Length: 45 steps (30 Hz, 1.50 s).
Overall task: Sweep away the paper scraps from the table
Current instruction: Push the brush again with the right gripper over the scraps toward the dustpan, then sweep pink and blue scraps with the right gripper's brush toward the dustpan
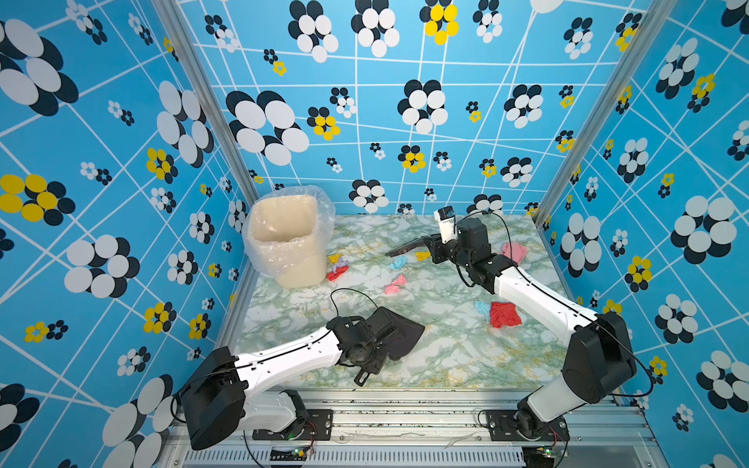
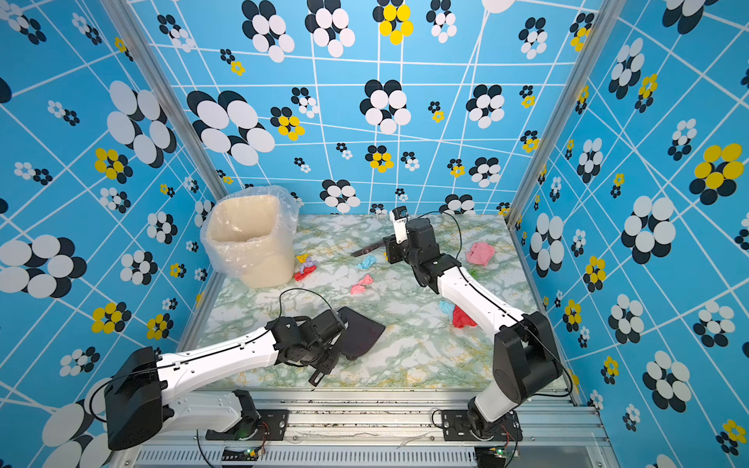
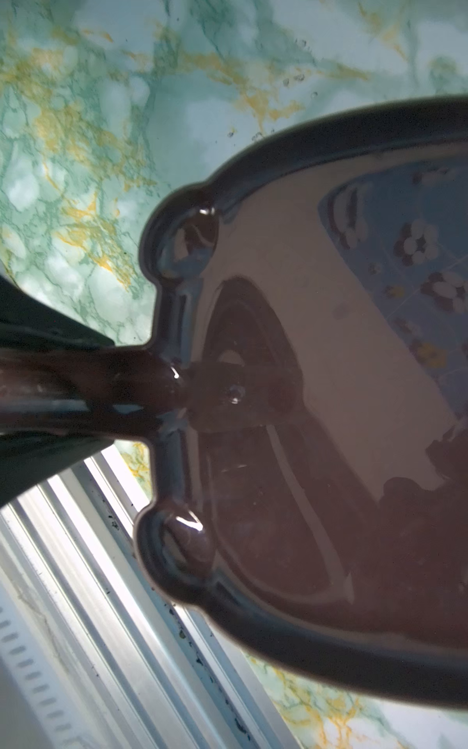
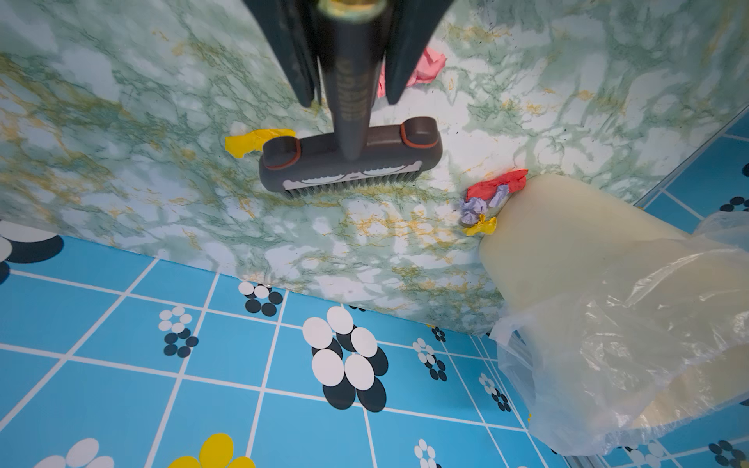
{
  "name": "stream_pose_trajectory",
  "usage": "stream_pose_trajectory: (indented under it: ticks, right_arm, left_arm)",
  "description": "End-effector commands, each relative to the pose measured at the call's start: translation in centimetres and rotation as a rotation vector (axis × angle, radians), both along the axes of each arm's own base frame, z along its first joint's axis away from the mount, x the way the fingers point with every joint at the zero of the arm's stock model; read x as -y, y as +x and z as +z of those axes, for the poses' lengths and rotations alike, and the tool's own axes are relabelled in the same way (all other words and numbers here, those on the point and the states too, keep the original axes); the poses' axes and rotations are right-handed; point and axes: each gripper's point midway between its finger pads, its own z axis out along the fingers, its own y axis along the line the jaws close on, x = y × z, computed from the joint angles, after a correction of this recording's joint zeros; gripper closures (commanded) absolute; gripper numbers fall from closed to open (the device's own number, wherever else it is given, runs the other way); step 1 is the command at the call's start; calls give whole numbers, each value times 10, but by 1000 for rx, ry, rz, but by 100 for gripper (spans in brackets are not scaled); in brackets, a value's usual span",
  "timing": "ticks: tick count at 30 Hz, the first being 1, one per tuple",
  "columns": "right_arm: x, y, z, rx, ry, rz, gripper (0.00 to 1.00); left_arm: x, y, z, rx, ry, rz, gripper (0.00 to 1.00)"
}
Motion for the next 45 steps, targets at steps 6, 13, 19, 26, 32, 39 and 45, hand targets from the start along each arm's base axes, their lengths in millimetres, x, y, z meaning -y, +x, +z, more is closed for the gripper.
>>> stream_pose_trajectory:
  ticks: [6, 13, 19, 26, 32, 39, 45]
  right_arm:
    - [-12, 6, 19, 61, -3, -45, 100]
    - [-14, 13, 19, 53, 19, -79, 100]
    - [-16, 23, 9, 28, -9, -106, 100]
    - [-40, 26, -19, -40, -64, -39, 100]
    - [-44, 19, -35, -81, -123, -19, 100]
    - [-36, -4, -32, -113, -117, -31, 100]
    - [-27, -34, -38, -214, -98, -65, 100]
  left_arm:
    - [-6, 12, -11, -21, 58, 29, 100]
    - [-1, 18, -9, -16, 54, 33, 100]
    - [-2, 19, -10, -13, 57, 42, 100]
    - [-6, 24, -13, -12, 71, 51, 100]
    - [-5, 30, -17, -24, 83, 52, 100]
    - [2, 34, -16, -29, 75, 48, 100]
    - [2, 35, -21, -34, 75, 55, 100]
